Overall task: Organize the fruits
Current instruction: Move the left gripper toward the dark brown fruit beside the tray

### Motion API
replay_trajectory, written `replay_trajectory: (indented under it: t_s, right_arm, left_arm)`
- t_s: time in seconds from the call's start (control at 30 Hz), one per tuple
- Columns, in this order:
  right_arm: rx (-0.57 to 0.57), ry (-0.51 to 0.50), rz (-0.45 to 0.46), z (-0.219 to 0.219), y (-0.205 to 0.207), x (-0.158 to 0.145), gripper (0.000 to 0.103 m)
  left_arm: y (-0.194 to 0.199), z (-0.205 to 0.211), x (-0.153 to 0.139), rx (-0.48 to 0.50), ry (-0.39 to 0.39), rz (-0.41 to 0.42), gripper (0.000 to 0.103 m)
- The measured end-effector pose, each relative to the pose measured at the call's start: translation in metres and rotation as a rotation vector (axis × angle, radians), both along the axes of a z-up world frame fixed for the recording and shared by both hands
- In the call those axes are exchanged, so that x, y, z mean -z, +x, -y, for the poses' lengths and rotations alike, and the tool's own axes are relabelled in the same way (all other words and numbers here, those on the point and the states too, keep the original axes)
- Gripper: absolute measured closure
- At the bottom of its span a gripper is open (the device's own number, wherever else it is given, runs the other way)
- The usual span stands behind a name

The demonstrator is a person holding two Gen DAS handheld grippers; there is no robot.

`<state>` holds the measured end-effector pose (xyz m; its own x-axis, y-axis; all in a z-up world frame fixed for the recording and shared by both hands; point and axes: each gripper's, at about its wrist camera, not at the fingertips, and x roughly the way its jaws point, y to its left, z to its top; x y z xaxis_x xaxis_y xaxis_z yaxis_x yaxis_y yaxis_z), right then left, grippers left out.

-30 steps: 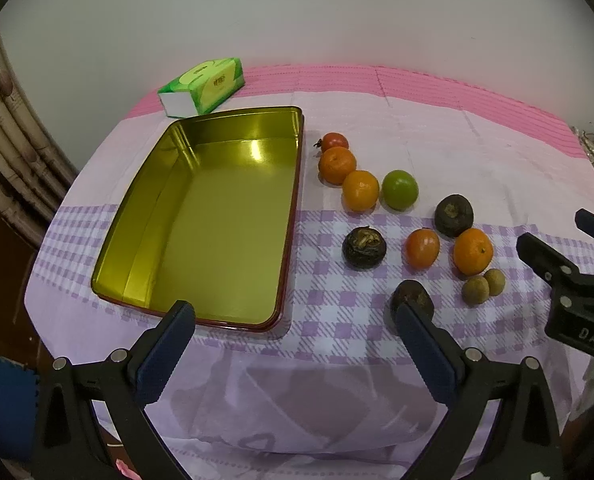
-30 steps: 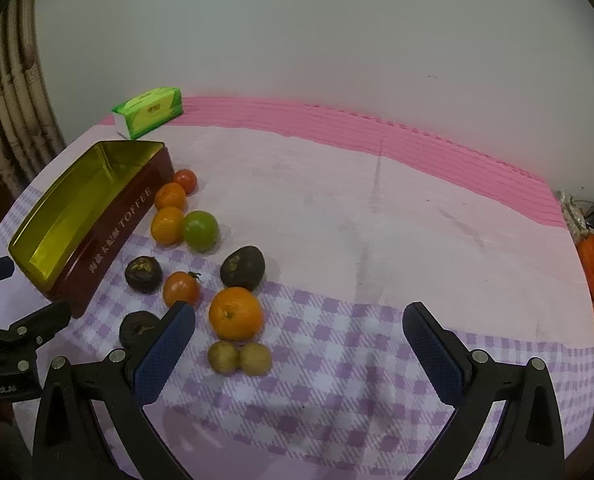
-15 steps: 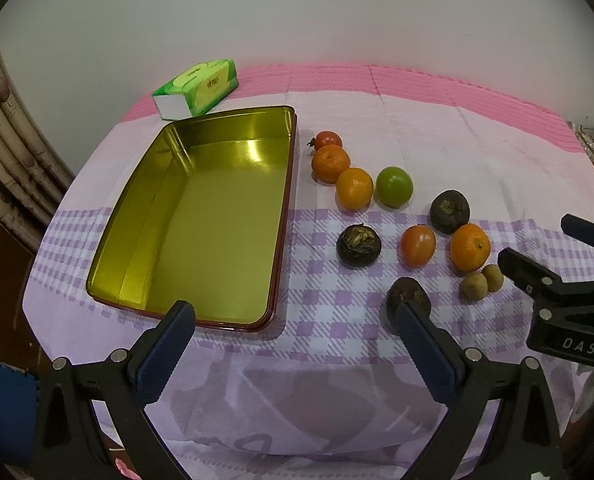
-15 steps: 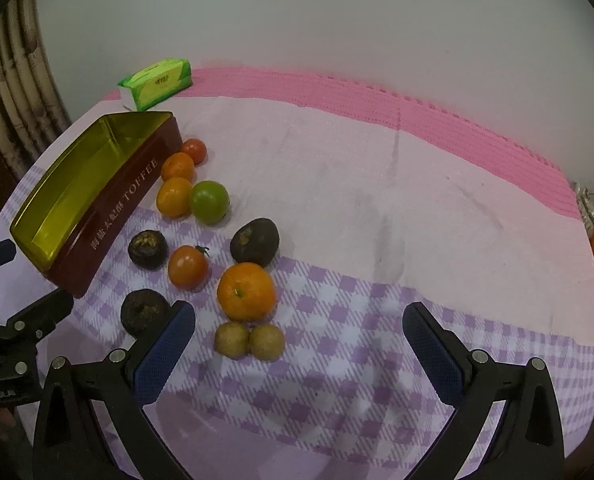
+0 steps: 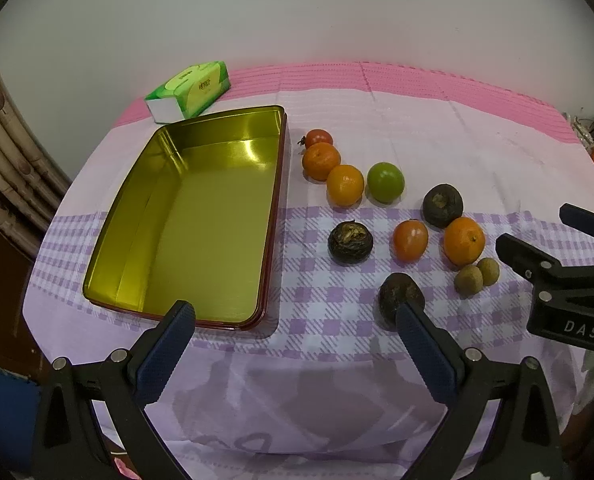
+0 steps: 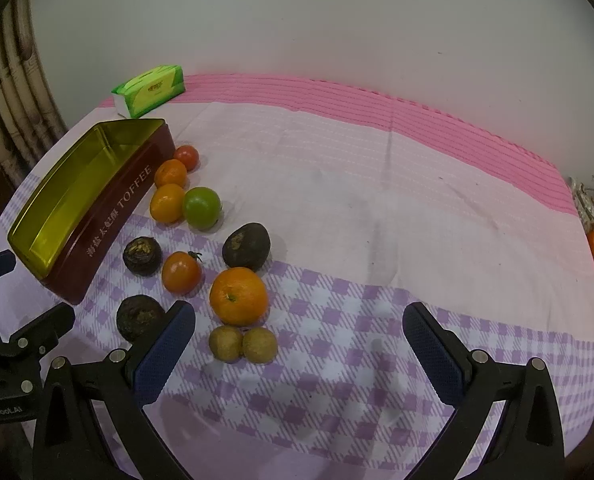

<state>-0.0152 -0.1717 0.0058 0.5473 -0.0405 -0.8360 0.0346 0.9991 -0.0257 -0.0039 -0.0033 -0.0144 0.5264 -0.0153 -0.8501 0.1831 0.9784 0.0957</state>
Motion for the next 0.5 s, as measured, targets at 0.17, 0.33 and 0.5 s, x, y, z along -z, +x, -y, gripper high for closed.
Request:
replay_trajectory:
  t_s: [0.17,0.33,0.5]
  right_arm:
    - [0.001,0.004,0.002,0.0022,0.0006,-0.0002,0.000]
    - [-0.002,0.006,0.001,0.0018,0.0009,-0.0003,0.000]
    - [-0.006,0.014,-0.010,0.0012,0.0005,0.0006,0.000]
  left_arm:
    - [-0.0010,0.0014,0.0007,0.002,0.002,-0.002,0.003]
    - [-0.0014,0.0022,0.0018,0.004,0.000,-0.006,0.003]
    - [-0.0031,0.0013,0.0016,0.009,-0.005,-0.007,0.003]
